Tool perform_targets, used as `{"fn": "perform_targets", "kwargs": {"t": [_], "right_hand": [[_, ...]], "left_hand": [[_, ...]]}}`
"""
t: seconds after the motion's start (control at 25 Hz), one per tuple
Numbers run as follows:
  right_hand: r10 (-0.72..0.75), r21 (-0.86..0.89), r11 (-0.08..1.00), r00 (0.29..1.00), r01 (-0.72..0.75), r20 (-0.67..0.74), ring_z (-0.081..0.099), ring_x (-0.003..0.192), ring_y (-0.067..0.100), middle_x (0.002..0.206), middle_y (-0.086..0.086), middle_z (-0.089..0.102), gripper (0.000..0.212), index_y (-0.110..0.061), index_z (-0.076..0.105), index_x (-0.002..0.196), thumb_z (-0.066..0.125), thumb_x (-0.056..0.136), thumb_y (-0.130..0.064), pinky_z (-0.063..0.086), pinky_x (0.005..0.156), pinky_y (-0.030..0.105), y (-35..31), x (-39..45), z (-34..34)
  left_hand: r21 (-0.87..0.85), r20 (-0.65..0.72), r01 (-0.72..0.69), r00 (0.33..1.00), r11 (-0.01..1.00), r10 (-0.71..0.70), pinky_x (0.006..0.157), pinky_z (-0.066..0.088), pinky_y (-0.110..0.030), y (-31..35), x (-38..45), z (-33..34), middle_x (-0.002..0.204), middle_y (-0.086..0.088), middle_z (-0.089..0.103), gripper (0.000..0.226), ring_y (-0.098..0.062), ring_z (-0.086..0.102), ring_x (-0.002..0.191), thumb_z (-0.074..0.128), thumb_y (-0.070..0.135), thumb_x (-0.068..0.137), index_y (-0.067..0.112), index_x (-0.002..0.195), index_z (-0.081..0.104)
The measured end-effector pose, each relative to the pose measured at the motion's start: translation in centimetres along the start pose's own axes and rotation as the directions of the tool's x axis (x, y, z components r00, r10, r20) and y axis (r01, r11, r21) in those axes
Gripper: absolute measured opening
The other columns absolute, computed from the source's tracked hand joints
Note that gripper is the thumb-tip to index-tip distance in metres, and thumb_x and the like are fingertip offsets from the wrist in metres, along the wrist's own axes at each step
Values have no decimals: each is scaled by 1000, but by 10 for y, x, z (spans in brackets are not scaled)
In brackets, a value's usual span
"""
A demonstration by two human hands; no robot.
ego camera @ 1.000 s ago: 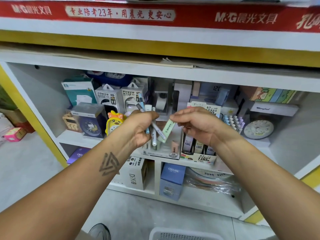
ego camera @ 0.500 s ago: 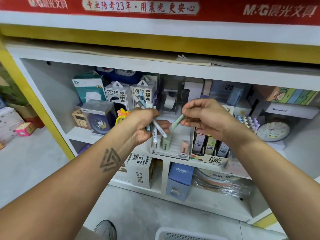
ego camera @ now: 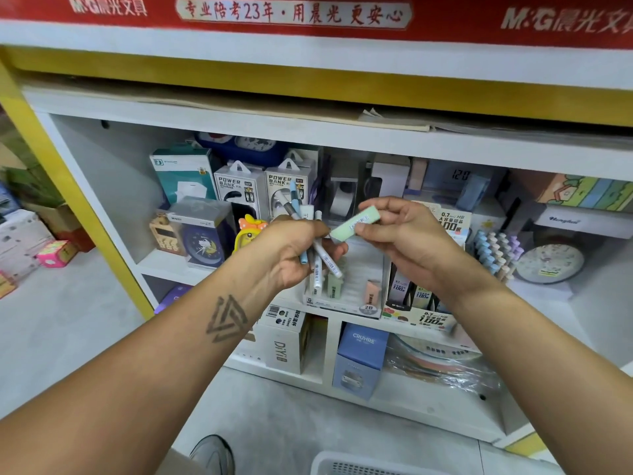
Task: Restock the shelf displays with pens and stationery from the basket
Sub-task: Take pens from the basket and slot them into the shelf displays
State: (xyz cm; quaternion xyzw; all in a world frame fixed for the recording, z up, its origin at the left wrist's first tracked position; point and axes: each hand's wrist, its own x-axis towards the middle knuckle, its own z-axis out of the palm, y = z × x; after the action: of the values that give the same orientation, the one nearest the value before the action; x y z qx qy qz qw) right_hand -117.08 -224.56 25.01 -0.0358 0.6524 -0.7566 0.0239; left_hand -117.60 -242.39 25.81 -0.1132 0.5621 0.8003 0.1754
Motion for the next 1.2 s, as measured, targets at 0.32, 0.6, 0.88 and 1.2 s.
{"fn": "perform_targets", "kwargs": {"t": [0.32,0.6,0.88,1.2], "right_hand": [[-68,-364,929,998,68,14,64,68,10,75,-6,67,24,-21,65,124,52,104,-22,55,61,25,-5,3,6],[-77,-881,471,997,49,14,58,118,21,132,3,60,36,-16,61,137,49,102,-11,40,91,21,8,18,5],[-244,-972,146,958,187,148,65,96,35,101,15,70,42,-10,67,122,53,89,10,47,73,30,36,23,11],[-153,-973,136,974,188,166,62,83,38,92,18,63,40,-7,49,118,47,85,15,55,75,46,41,23,19]], "left_hand": [[6,-68,-13,998,1000,13,42,54,-30,-2,2,1,66,-29,67,11,-32,67,49,47,-6,97,-2,108,45],[0,-115,-18,993,1000,18,42,52,-28,4,6,-15,74,-30,64,12,-30,66,49,47,-6,96,-5,109,47],[18,-89,-5,996,1000,7,43,52,-27,5,7,-23,60,-24,66,15,-30,68,51,49,-5,97,-6,111,49],[38,-89,-1,996,999,5,42,49,-24,8,5,-28,63,-21,67,13,-28,67,52,50,-5,95,-4,108,51]]}}
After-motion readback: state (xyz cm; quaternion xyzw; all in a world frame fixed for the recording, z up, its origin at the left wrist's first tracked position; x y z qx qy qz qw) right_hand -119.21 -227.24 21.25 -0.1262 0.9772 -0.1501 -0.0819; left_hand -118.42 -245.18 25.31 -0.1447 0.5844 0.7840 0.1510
